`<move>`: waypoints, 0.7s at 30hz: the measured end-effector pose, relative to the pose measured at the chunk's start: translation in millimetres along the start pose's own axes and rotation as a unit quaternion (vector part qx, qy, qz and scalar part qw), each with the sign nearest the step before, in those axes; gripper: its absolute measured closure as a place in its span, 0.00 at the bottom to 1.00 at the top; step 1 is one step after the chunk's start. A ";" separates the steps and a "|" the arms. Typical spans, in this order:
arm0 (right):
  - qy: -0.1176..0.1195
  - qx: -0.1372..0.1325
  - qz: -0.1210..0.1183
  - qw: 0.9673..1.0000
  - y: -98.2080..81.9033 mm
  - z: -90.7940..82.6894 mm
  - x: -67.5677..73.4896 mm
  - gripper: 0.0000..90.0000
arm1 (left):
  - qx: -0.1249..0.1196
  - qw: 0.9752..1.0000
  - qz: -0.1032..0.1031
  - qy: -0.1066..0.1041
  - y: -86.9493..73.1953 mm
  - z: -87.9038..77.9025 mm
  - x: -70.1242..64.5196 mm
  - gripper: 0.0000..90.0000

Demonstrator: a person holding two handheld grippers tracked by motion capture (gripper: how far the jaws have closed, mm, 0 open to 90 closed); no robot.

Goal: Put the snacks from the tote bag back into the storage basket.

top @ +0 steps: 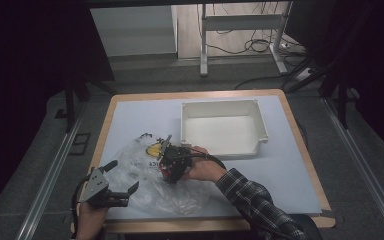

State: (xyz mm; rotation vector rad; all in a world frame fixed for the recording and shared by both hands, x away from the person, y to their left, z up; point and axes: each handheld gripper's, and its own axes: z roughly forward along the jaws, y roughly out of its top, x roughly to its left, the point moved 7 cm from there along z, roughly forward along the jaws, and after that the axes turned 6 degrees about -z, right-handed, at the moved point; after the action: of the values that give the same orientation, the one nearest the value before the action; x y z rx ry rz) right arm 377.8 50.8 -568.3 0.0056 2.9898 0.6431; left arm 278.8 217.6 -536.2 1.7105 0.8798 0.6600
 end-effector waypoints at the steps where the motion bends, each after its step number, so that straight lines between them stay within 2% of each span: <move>1: 0.000 0.001 -0.001 1.000 -0.1 -0.2 -0.6 0.28 | 0.000 1.000 0.000 0.000 0.0 0.0 0.0 0.00; 12: -0.001 0.002 0.004 1.000 -0.3 -2.6 1.1 0.28 | 0.000 1.000 0.001 0.001 0.0 -0.2 0.2 0.00; 21: -0.002 -0.013 0.009 1.000 4.2 -16.7 2.1 0.28 | -0.004 1.000 -0.002 0.002 1.0 -1.3 0.9 0.00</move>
State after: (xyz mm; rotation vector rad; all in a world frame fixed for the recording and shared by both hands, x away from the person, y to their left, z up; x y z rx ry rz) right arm 374.3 47.9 -551.6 0.0318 2.9793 0.6841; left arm 278.5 218.8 -534.8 1.7000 0.8819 0.6631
